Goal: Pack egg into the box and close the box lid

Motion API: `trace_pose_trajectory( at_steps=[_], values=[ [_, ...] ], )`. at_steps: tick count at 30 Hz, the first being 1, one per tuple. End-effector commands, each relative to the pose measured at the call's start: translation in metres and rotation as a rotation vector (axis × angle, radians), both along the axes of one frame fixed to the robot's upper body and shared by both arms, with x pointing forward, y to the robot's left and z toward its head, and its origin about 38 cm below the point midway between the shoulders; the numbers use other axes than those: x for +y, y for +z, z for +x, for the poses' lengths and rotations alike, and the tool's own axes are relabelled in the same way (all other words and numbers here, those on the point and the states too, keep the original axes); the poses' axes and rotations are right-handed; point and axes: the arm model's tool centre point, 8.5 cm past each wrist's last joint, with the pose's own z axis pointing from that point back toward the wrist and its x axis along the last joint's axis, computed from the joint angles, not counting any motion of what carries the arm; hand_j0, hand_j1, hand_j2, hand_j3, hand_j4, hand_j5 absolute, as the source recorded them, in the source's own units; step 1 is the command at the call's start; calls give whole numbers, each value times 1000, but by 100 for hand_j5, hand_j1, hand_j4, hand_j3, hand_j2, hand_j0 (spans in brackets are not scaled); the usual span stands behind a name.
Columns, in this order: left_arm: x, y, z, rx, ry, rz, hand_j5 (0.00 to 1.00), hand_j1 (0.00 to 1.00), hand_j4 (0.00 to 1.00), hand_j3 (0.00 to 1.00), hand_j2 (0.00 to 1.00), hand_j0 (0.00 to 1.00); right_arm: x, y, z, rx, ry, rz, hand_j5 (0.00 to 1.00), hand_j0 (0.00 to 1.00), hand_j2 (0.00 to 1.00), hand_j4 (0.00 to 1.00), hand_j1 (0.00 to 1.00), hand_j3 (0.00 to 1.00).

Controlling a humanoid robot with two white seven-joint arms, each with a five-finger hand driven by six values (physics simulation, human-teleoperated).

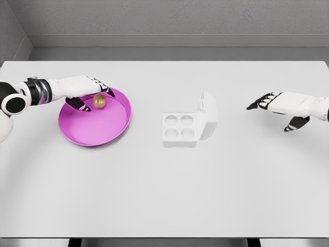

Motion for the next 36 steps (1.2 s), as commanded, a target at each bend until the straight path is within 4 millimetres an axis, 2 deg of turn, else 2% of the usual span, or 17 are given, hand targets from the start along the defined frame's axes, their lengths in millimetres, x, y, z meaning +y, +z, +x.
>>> trace_pose_trajectory(
  at_steps=[1, 4, 5, 20, 36],
  values=[
    [0, 0, 0, 0, 4, -4, 81, 81, 81, 81, 81, 81, 0, 1, 0, -1, -3, 5, 100, 100, 100, 100, 100, 100],
    [2, -2, 1, 6, 10, -4, 81, 81, 81, 81, 81, 81, 0, 1, 0, -1, -3, 5, 100, 100, 100, 100, 100, 100],
    [2, -2, 1, 8, 11, -3, 77, 77, 77, 77, 77, 77, -1, 1, 0, -1, -4, 4, 100, 100, 100, 100, 100, 100],
    [-3, -3, 1, 9, 4, -13, 78, 78, 78, 78, 78, 78, -1, 1, 0, -1, -4, 4, 100, 100, 100, 100, 100, 100],
    [2, -9, 1, 26, 20, -4, 78, 78, 78, 78, 78, 78, 0, 1, 0, -2, -2, 4, 100, 100, 100, 100, 100, 100]
  ],
)
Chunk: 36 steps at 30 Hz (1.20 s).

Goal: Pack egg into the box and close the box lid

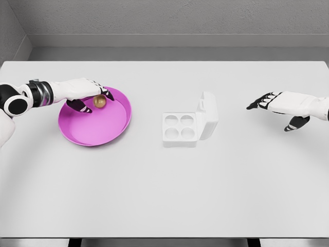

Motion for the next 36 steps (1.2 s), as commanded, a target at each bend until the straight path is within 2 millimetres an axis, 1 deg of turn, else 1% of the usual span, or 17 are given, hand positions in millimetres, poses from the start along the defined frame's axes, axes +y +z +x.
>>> trace_pose_trajectory(
  at_steps=[1, 5, 6, 8, 10, 11, 20, 24, 28, 30, 33, 36],
  values=[
    [1, 0, 0, 1, 4, -4, 78, 78, 78, 78, 78, 78, 0, 1, 0, -1, -4, 5, 100, 100, 100, 100, 100, 100],
    [0, -1, -1, 4, 3, -3, 78, 78, 78, 78, 78, 78, 0, 1, 0, -1, -4, 5, 100, 100, 100, 100, 100, 100],
    [0, -1, -1, 4, 3, -3, 72, 72, 72, 72, 72, 72, 0, 1, 0, 1, -3, 4, 100, 100, 100, 100, 100, 100],
    [1, -3, -1, 7, 2, -1, 67, 67, 67, 67, 67, 67, 0, 1, 0, -1, -4, 5, 100, 100, 100, 100, 100, 100],
    [0, -3, -2, 9, 0, 1, 64, 64, 64, 64, 64, 64, 0, 1, 0, -1, -4, 5, 100, 100, 100, 100, 100, 100],
    [0, -3, -2, 9, 0, 1, 60, 60, 60, 60, 60, 60, 0, 1, 0, 1, -3, 4, 100, 100, 100, 100, 100, 100],
    [1, -7, -3, 15, 1, 15, 60, 60, 60, 60, 60, 60, 0, 1, 0, -1, -2, 5, 100, 100, 100, 100, 100, 100],
    [3, -7, -3, 12, 2, 29, 49, 49, 49, 49, 49, 49, 0, 1, 0, -1, -2, 5, 100, 100, 100, 100, 100, 100],
    [1, -8, -3, 13, 0, 27, 32, 32, 32, 32, 32, 32, 0, 1, 0, -1, -2, 5, 100, 100, 100, 100, 100, 100],
    [2, -8, -3, 13, 1, 28, 32, 32, 32, 32, 32, 32, 0, 1, 0, -1, -2, 5, 100, 100, 100, 100, 100, 100],
    [3, -7, -3, 12, 2, 27, 28, 28, 28, 28, 28, 28, 0, 1, 0, -1, -2, 5, 100, 100, 100, 100, 100, 100],
    [0, -3, -2, 1, -4, 21, 28, 28, 28, 28, 28, 28, 0, 1, 0, -2, -1, 5, 100, 100, 100, 100, 100, 100]
  ],
)
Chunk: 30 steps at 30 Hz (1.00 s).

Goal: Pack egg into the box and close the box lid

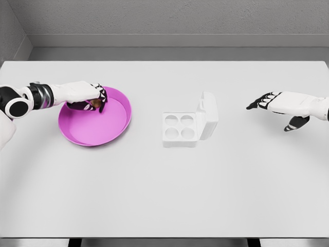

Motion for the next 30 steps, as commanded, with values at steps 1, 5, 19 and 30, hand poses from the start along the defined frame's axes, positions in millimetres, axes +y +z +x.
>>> trace_pose_trajectory(
  at_steps=[1, 5, 19, 30],
  values=[
    [0, 4, 0, -8, -3, -4, 28, 28, 28, 28, 28, 28, 0, 1, 0, -1, -3, 5, 100, 100, 100, 100, 100, 100],
    [-5, 15, 0, -38, -24, -12, 28, 28, 28, 28, 28, 28, 0, 1, 0, -1, -3, 5, 100, 100, 100, 100, 100, 100],
    [-44, 35, -13, -114, -137, -44, 28, 28, 28, 28, 28, 28, 2, 3, 0, -6, 5, 5, 100, 100, 100, 100, 100, 100],
    [-83, 35, -16, -123, -206, -92, 29, 29, 29, 29, 29, 29, 2, 2, 0, -5, 5, 6, 100, 100, 100, 100, 100, 100]
  ],
)
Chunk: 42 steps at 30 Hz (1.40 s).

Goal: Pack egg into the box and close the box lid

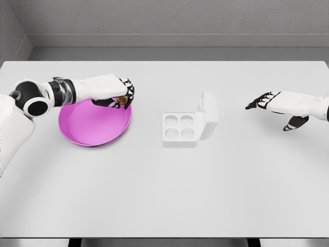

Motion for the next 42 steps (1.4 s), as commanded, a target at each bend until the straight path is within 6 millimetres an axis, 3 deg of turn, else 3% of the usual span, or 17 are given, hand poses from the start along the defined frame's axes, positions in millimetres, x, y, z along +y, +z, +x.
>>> trace_pose_trajectory(
  at_steps=[1, 8, 18, 29, 33, 42],
  values=[
    [-14, 0, -1, 1, -19, -26, 29, 29, 29, 29, 29, 29, 0, 1, 0, 0, -2, 4, 100, 100, 100, 100, 100, 100],
    [-27, 2, -5, -8, -49, -43, 30, 30, 30, 30, 30, 30, -1, 3, -1, -5, 0, 0, 100, 100, 100, 100, 100, 100],
    [-78, -4, -17, 0, -151, -68, 31, 31, 31, 31, 31, 31, -2, 4, -1, -5, -1, -1, 100, 100, 100, 100, 100, 100],
    [-98, 1, -24, 4, -194, -125, 31, 31, 31, 31, 31, 31, -2, 4, -1, -5, -1, -1, 100, 100, 100, 100, 100, 100],
    [-111, 6, -35, 32, -250, -189, 31, 31, 31, 31, 31, 31, -1, 4, -1, -6, 0, 0, 100, 100, 100, 100, 100, 100],
    [-114, 13, -39, 76, -273, -285, 31, 31, 31, 31, 31, 31, 0, 2, -1, 0, 4, -5, 100, 100, 100, 100, 100, 100]
  ],
)
